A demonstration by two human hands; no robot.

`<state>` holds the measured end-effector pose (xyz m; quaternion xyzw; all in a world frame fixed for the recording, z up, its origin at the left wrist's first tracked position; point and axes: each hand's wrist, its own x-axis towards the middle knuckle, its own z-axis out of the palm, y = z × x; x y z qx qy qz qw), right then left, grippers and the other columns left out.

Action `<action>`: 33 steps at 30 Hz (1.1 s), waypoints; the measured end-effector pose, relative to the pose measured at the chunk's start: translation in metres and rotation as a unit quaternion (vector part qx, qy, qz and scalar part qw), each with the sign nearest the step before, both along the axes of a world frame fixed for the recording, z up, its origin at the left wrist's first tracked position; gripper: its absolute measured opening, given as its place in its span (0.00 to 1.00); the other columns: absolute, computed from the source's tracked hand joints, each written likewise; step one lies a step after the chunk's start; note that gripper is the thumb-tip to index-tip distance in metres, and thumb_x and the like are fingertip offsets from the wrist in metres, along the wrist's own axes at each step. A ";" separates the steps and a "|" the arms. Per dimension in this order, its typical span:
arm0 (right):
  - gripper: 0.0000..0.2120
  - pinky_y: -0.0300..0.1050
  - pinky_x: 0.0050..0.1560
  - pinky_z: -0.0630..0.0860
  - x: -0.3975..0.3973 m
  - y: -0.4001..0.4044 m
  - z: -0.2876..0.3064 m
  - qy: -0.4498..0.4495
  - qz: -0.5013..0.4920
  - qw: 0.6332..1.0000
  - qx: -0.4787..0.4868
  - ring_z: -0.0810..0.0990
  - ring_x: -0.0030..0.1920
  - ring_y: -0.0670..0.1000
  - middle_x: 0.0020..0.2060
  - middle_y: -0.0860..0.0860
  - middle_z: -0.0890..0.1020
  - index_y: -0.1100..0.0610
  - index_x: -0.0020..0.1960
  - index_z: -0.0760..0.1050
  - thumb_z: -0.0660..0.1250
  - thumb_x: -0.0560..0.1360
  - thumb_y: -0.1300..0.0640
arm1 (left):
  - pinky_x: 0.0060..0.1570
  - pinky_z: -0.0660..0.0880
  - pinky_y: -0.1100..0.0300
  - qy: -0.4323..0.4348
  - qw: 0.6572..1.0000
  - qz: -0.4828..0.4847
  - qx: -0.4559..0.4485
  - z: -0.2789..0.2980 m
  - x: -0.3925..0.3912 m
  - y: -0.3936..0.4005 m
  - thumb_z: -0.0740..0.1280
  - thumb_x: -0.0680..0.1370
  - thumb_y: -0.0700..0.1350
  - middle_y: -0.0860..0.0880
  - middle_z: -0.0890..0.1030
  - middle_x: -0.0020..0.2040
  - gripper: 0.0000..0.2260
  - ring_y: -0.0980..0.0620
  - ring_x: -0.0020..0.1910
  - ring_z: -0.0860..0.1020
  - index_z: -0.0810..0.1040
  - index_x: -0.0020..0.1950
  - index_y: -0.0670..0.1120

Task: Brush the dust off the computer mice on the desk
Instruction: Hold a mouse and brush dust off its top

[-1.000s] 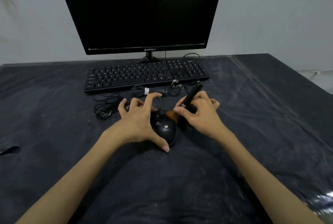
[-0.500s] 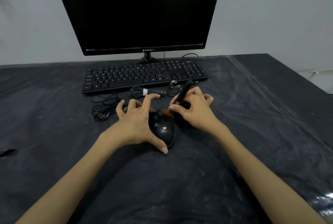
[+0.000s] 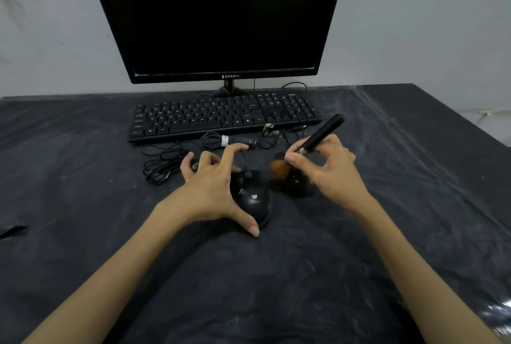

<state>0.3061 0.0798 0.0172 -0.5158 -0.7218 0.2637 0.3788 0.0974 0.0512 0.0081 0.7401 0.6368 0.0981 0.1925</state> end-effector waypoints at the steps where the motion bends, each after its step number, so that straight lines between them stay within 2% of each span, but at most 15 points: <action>1: 0.08 0.57 0.70 0.61 -0.006 0.001 -0.004 0.013 -0.004 1.000 0.005 0.72 0.61 0.47 0.42 0.25 0.76 0.37 0.38 0.77 0.72 0.71 0.49 | 0.69 0.36 0.44 0.001 1.000 0.000 0.000 0.000 0.000 0.000 0.76 0.47 0.69 0.58 0.74 0.63 0.58 0.54 0.70 0.54 0.45 0.67 0.65; 4: 0.06 0.51 0.68 0.58 -0.023 0.002 -0.019 -0.029 0.016 0.999 0.014 0.69 0.61 0.43 0.42 0.33 0.76 0.36 0.39 0.77 0.72 0.71 0.47 | 0.69 0.37 0.45 0.006 1.000 0.000 0.003 0.000 0.000 0.000 0.76 0.47 0.69 0.57 0.74 0.64 0.58 0.54 0.70 0.55 0.44 0.67 0.65; 7: 0.00 0.46 0.54 0.53 -0.024 0.007 -0.023 -0.121 -0.015 0.990 0.067 0.62 0.53 0.37 0.38 0.32 0.74 0.41 0.43 0.79 0.70 0.73 0.47 | 0.69 0.37 0.44 0.004 1.000 -0.004 0.007 0.000 0.000 0.000 0.76 0.47 0.69 0.57 0.74 0.63 0.58 0.54 0.69 0.55 0.45 0.68 0.65; 9: 0.01 0.45 0.52 0.52 -0.020 0.010 -0.022 -0.118 -0.039 0.988 0.096 0.60 0.51 0.36 0.39 0.32 0.75 0.41 0.43 0.79 0.70 0.73 0.47 | 0.69 0.38 0.45 0.001 1.000 -0.013 0.015 0.000 0.000 -0.001 0.76 0.47 0.69 0.57 0.74 0.62 0.58 0.54 0.68 0.55 0.46 0.68 0.64; 13: 0.08 0.43 0.55 0.54 -0.014 0.005 -0.013 -0.041 -0.077 0.988 0.128 0.66 0.57 0.40 0.41 0.31 0.77 0.35 0.42 0.75 0.71 0.72 0.47 | 0.68 0.38 0.48 -0.010 0.999 -0.021 0.043 -0.001 -0.002 -0.004 0.77 0.46 0.68 0.58 0.73 0.61 0.57 0.56 0.66 0.55 0.47 0.67 0.65; 15: 0.06 0.42 0.64 0.56 -0.010 0.003 -0.013 0.025 -0.060 0.993 0.103 0.70 0.61 0.44 0.42 0.33 0.80 0.33 0.41 0.75 0.71 0.70 0.44 | 0.67 0.38 0.49 -0.014 0.998 -0.024 0.054 -0.002 -0.002 -0.004 0.77 0.46 0.68 0.59 0.72 0.61 0.57 0.57 0.65 0.55 0.47 0.66 0.64; 16: 0.03 0.48 0.68 0.59 -0.007 0.002 -0.014 0.050 -0.033 0.996 0.072 0.72 0.62 0.46 0.44 0.36 0.81 0.34 0.41 0.77 0.70 0.69 0.41 | 0.67 0.39 0.50 -0.016 0.998 -0.025 0.058 -0.002 -0.002 -0.005 0.77 0.45 0.68 0.60 0.71 0.61 0.57 0.58 0.63 0.55 0.47 0.66 0.65; 18: 0.03 0.50 0.68 0.58 -0.005 0.001 -0.021 0.020 0.006 0.999 0.037 0.73 0.62 0.48 0.48 0.41 0.82 0.34 0.42 0.78 0.71 0.68 0.40 | 0.67 0.40 0.51 -0.020 0.997 -0.029 0.069 -0.003 -0.002 -0.005 0.77 0.45 0.68 0.60 0.70 0.61 0.58 0.60 0.61 0.54 0.47 0.66 0.65; 20: 0.08 0.40 0.58 0.53 -0.004 0.001 -0.024 -0.055 -0.021 0.996 0.074 0.69 0.63 0.47 0.50 0.41 0.81 0.32 0.40 0.75 0.72 0.70 0.45 | 0.67 0.41 0.52 -0.024 0.997 -0.033 0.071 -0.004 -0.001 -0.006 0.77 0.45 0.68 0.61 0.70 0.61 0.57 0.61 0.60 0.54 0.47 0.66 0.65; 23: 0.11 0.36 0.60 0.52 -0.004 0.001 -0.015 -0.012 -0.064 0.993 0.098 0.70 0.63 0.47 0.47 0.38 0.81 0.32 0.40 0.74 0.72 0.71 0.48 | 0.67 0.41 0.52 -0.030 0.997 -0.033 0.071 -0.004 -0.003 -0.007 0.77 0.44 0.68 0.61 0.69 0.61 0.57 0.62 0.59 0.54 0.48 0.65 0.65; 25: 0.05 0.45 0.70 0.56 -0.003 0.001 -0.015 0.044 -0.025 0.996 0.070 0.73 0.62 0.47 0.45 0.38 0.82 0.34 0.40 0.77 0.72 0.69 0.44 | 0.67 0.41 0.53 -0.030 0.997 -0.032 0.068 -0.003 -0.003 -0.007 0.77 0.44 0.67 0.61 0.68 0.61 0.57 0.62 0.58 0.55 0.48 0.65 0.66; 27: 0.04 0.52 0.70 0.61 -0.004 -0.004 -0.020 0.038 0.021 0.999 0.029 0.74 0.62 0.47 0.48 0.41 0.82 0.36 0.42 0.79 0.70 0.68 0.40 | 0.66 0.42 0.54 -0.031 0.997 -0.030 0.065 -0.004 -0.003 -0.007 0.77 0.44 0.68 0.62 0.68 0.61 0.57 0.61 0.59 0.56 0.49 0.65 0.66; 29: 0.02 0.38 0.66 0.54 -0.004 -0.006 -0.024 -0.021 0.006 0.999 0.048 0.71 0.62 0.46 0.48 0.41 0.81 0.37 0.41 0.78 0.71 0.70 0.43 | 0.66 0.42 0.53 -0.032 0.997 -0.029 0.061 -0.004 -0.003 -0.006 0.76 0.43 0.68 0.62 0.67 0.60 0.56 0.61 0.59 0.56 0.50 0.65 0.66; 31: 0.05 0.34 0.58 0.52 -0.003 -0.006 -0.020 -0.049 -0.047 0.994 0.090 0.68 0.61 0.45 0.46 0.39 0.80 0.37 0.42 0.76 0.72 0.71 0.47 | 0.67 0.43 0.53 -0.032 0.997 -0.026 0.058 -0.005 -0.004 -0.006 0.76 0.43 0.68 0.62 0.67 0.60 0.57 0.61 0.58 0.56 0.50 0.65 0.65; 33: 0.06 0.32 0.61 0.51 -0.003 -0.007 -0.017 -0.003 -0.066 0.993 0.094 0.68 0.62 0.45 0.45 0.38 0.79 0.36 0.41 0.76 0.72 0.71 0.46 | 0.67 0.43 0.54 -0.026 0.997 -0.027 0.060 -0.005 -0.004 -0.006 0.76 0.43 0.69 0.62 0.66 0.60 0.58 0.62 0.58 0.56 0.50 0.66 0.64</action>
